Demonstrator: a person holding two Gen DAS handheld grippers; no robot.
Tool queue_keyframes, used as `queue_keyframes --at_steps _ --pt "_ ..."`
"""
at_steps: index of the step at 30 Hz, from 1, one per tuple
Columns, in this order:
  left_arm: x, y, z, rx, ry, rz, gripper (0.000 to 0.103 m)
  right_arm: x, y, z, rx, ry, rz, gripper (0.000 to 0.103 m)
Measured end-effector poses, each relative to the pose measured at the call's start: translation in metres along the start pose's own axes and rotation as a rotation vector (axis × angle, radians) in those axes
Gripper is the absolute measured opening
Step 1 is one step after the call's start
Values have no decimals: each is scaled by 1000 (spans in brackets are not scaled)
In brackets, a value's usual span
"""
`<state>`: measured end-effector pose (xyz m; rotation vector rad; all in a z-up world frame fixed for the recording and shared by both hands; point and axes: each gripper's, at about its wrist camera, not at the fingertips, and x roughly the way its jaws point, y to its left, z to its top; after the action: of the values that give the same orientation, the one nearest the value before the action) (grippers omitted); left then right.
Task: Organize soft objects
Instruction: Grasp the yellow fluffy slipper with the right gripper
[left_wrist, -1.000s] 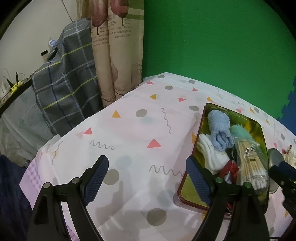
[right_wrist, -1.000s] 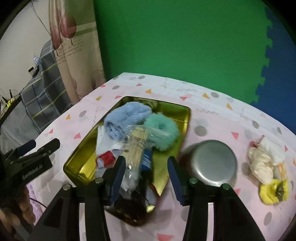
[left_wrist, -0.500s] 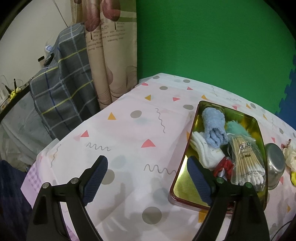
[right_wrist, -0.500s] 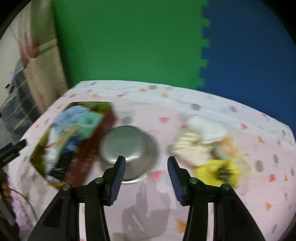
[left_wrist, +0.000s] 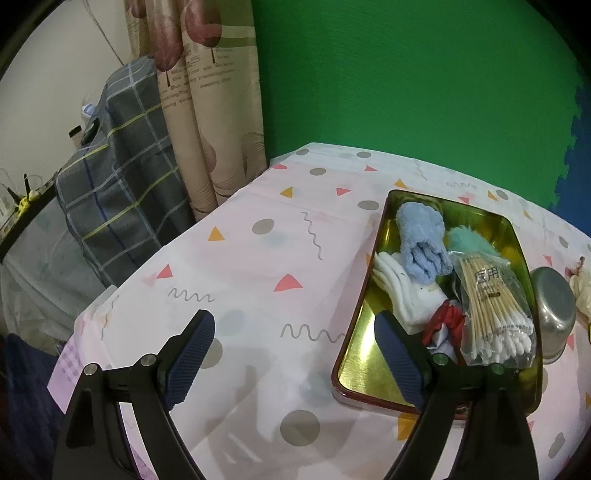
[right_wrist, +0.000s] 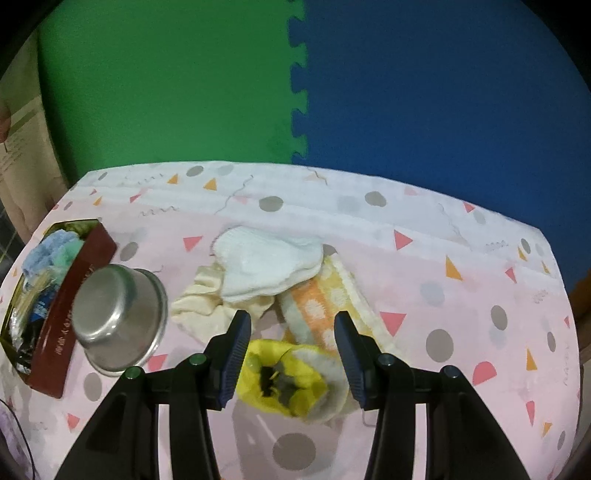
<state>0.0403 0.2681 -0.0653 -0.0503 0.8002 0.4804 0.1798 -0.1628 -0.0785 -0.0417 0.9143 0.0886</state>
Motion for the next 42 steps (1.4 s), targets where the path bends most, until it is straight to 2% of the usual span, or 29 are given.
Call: queue_keyframes --at_steps 5,12,15,22,30,37,42 --pt "0 0 0 -3 0 -12 86 10 1 -13 6 53 49 48" --pt "1 -3 -1 6 5 -15 86 -7 15 -49 1 89 146 48" --pt "1 -4 -2 7 3 -18 86 -16 25 -59 -39 87 172 48" --pt "-1 -7 -3 15 -2 -22 86 -13 29 -61 -88 86 150 48" --pt "-2 -8 -3 15 -3 -38 86 8 19 -60 -3 97 215 51" --pt "-5 -11 -3 21 -14 -26 86 9 29 -66 -34 54 225 50" --pt "-13 -19 -4 24 -26 -42 86 6 20 -68 11 23 246 38"
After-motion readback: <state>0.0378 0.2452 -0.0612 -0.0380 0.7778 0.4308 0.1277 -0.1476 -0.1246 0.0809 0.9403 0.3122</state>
